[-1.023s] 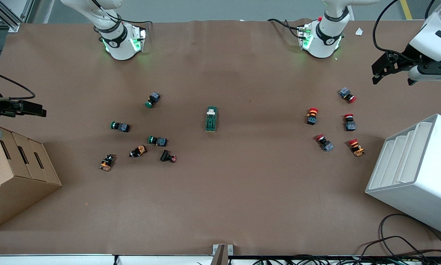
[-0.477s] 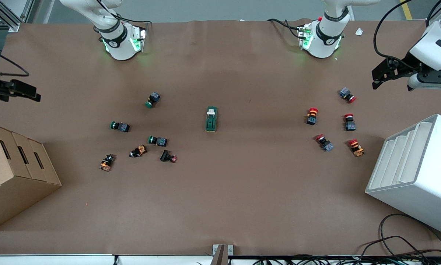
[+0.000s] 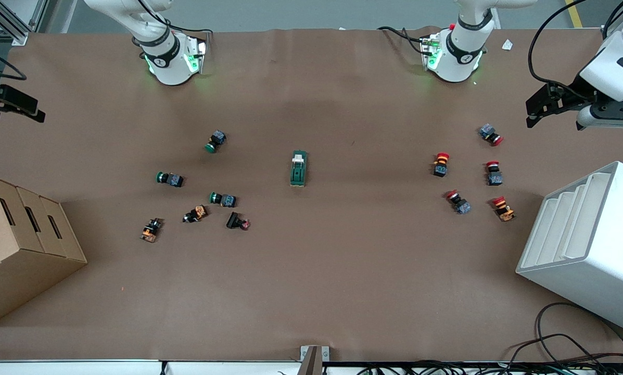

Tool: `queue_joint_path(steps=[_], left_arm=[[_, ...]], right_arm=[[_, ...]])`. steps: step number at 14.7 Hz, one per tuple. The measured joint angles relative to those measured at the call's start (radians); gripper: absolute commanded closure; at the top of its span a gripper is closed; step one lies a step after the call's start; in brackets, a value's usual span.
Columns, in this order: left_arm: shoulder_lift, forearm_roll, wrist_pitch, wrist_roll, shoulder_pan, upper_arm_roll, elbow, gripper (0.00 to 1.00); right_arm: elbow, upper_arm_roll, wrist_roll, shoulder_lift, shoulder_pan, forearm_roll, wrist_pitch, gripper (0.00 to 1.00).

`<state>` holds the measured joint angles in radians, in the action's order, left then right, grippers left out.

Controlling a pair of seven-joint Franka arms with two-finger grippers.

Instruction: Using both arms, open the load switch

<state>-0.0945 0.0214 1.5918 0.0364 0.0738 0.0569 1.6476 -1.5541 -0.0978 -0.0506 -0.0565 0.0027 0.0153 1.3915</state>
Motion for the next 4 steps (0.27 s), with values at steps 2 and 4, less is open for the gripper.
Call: queue_joint_path(steps=[2,4], left_arm=[[0.000,0.000,0.000,0.000,0.000,0.000,-0.001,0.00],[0.000,0.000,0.000,0.000,0.001,0.000,-0.001,0.00]], right_arm=[[-0.022,0.002,0.000,-0.018,0.004,0.000,0.002,0.00],[-0.035,0.002,0.000,-0.020,0.005,0.000,0.012,0.00]])
